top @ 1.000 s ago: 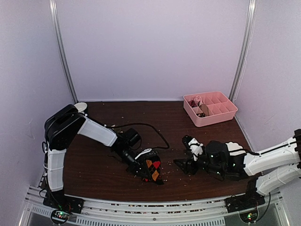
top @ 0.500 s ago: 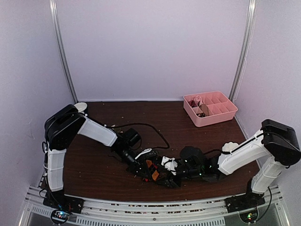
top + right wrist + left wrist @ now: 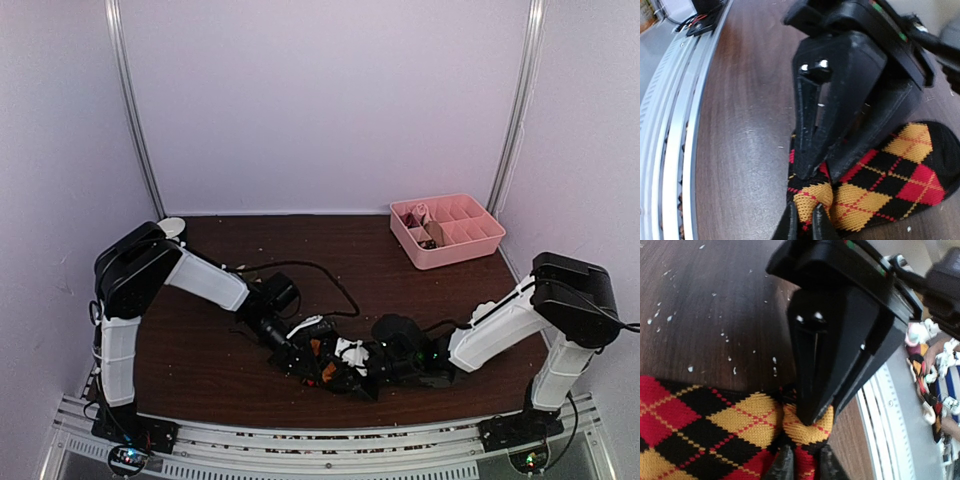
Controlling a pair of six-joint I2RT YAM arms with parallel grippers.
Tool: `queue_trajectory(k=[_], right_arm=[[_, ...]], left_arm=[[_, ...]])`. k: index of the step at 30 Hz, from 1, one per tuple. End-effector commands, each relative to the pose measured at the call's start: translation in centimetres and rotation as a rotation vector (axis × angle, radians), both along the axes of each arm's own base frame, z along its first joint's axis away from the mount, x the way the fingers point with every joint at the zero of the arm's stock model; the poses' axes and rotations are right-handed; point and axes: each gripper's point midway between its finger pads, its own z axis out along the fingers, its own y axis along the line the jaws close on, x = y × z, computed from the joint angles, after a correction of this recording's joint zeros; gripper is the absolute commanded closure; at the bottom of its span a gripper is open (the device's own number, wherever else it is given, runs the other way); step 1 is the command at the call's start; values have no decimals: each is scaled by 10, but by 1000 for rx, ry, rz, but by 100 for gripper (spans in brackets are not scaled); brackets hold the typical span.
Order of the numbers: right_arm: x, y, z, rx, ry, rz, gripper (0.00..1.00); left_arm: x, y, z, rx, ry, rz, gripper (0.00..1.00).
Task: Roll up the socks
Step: Roll the sock at the center of the board.
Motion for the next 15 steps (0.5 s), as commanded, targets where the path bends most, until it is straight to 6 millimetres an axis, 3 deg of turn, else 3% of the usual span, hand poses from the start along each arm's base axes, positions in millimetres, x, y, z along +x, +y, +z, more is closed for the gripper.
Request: queue_trajectory(k=[1, 7, 15], right_arm=[[0, 5, -4, -4, 42, 9, 100], [5, -8, -22, -78, 198, -78, 100], [18, -25, -61, -292, 531, -256, 100]], left_arm=[[6, 24, -43, 174, -93, 42, 74], [24, 26, -26, 137, -287, 89, 45], [28, 31, -11, 116, -460, 96, 43]])
